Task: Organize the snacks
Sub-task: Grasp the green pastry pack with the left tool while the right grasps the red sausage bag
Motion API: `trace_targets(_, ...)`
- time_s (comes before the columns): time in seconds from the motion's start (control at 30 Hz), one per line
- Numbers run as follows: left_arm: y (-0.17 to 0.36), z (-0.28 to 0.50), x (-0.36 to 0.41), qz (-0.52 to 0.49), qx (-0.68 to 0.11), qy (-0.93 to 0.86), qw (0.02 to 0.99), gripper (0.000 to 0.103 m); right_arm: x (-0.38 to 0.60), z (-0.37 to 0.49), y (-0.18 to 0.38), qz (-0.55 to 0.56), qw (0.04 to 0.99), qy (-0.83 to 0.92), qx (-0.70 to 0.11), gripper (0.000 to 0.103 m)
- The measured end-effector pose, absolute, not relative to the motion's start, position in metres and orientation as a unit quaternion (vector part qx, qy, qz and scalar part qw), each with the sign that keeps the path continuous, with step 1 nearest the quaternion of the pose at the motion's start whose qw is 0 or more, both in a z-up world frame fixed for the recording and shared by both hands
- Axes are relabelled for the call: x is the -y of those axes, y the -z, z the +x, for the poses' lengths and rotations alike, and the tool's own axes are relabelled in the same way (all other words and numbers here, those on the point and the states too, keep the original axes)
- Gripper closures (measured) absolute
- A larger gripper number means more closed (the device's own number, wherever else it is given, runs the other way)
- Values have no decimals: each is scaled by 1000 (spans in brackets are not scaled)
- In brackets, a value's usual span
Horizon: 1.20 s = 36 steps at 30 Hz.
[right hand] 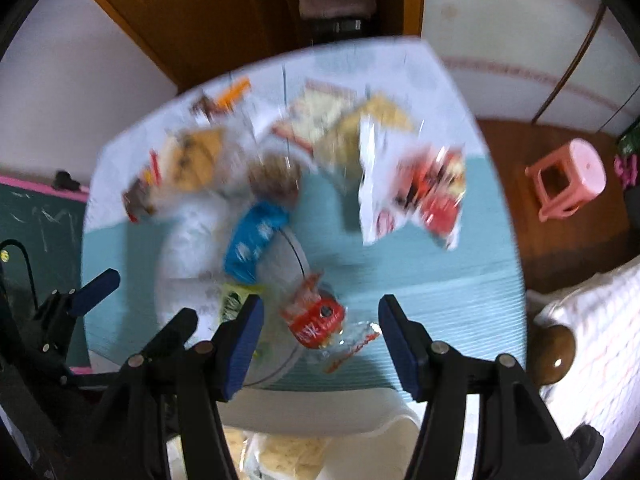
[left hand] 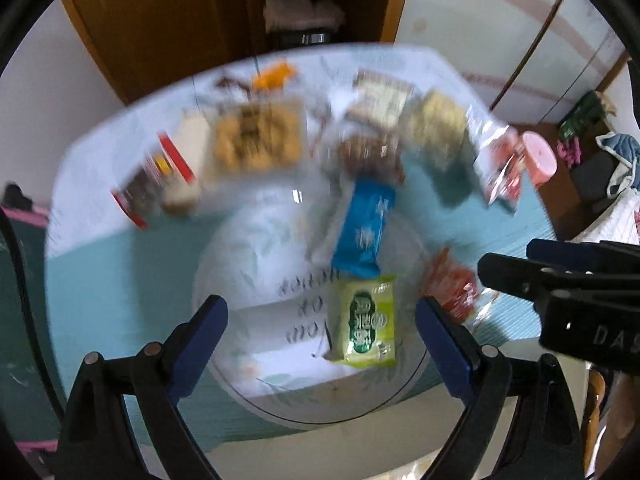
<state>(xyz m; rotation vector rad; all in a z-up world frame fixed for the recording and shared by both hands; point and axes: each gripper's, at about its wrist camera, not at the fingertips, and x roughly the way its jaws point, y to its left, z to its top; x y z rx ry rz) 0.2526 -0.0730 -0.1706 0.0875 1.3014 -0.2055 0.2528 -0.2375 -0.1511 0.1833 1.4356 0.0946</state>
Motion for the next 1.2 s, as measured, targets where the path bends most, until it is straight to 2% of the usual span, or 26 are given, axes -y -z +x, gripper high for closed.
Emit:
trace_targets(0.17, 203, 255, 78, 27, -642, 91, 761, 10, 238, 260, 187, 105, 718, -43, -687, 43)
trace_targets(0.33, 207, 256, 84, 33, -643, 91, 760, 12, 232, 264, 200, 109, 705, -48, -699, 43)
trace_targets(0.43, 212, 258, 88, 42, -652, 86, 752, 19, 226, 265, 209, 106, 696, -54, -708, 43)
trace_targets(0.67, 229, 264, 106, 64, -677, 92, 728, 43, 209, 267, 210, 76, 693, -58, -714, 45)
trace_targets(0.83, 232, 264, 111, 71, -676, 93, 728, 48, 205, 265, 208, 69, 691, -62, -716, 49)
trace_targets(0.87, 232, 263, 112, 70, -675, 94, 729, 51, 208, 265, 208, 70, 691, -63, -717, 49)
trace_targets(0.93, 228, 262, 116, 73, -667, 100, 735, 66, 209, 266, 210, 75, 688, -65, -719, 49)
trace_targets(1.2, 214, 256, 93, 41, -650, 95, 753, 68, 228, 267, 216, 79, 680, -72, -725, 40)
